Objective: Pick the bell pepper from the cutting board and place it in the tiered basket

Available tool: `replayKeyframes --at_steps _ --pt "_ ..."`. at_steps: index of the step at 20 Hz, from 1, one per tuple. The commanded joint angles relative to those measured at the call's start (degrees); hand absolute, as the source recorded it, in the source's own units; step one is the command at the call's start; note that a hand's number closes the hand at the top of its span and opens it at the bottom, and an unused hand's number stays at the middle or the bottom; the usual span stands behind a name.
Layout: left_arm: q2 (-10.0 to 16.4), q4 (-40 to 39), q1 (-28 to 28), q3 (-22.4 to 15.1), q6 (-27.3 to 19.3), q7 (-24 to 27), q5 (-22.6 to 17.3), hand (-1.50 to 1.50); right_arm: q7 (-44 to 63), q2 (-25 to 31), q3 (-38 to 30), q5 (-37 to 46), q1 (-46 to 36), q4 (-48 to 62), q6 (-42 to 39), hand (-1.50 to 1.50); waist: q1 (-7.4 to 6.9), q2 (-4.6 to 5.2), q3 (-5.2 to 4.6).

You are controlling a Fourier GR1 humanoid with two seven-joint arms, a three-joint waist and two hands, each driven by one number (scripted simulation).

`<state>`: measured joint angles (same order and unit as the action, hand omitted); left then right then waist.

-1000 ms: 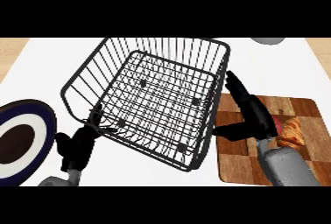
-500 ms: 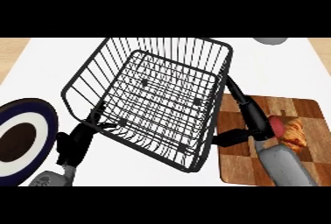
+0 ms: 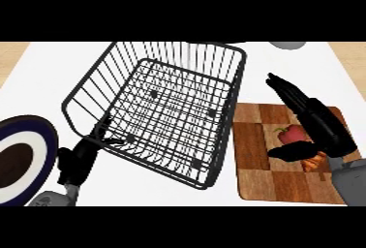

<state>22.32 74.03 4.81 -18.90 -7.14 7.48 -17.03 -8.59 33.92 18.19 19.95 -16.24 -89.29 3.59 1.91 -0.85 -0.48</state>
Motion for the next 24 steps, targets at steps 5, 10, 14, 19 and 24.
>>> replayKeyframes --at_steps 5,10,14,19,24 --pt "-1.25 3.31 -0.26 0.25 -0.41 1.96 0.0 0.0 19.46 19.26 5.38 16.58 -0.8 -11.4 -14.05 -1.5 0.92 -0.78 -0.08" --pt "-2.65 4.11 1.26 -0.37 -0.09 0.3 0.22 0.0 35.8 18.46 10.04 17.48 0.97 -26.17 -25.8 -1.5 0.05 -0.04 0.24" --pt "-2.46 1.41 4.38 2.19 1.84 1.3 -0.17 0.0 46.39 15.2 11.0 17.48 2.38 -33.84 -31.83 -1.5 -0.88 0.54 0.35" --pt "-4.24 -0.94 3.06 2.18 2.67 3.99 2.22 0.0 47.27 11.1 11.79 25.33 6.93 -33.7 -27.42 -1.5 -1.46 0.78 0.48" --pt "-3.56 3.37 4.18 2.9 3.23 -1.55 1.13 0.0 52.86 9.61 16.13 34.25 9.11 -32.63 -27.24 -1.5 -1.71 0.71 0.49"
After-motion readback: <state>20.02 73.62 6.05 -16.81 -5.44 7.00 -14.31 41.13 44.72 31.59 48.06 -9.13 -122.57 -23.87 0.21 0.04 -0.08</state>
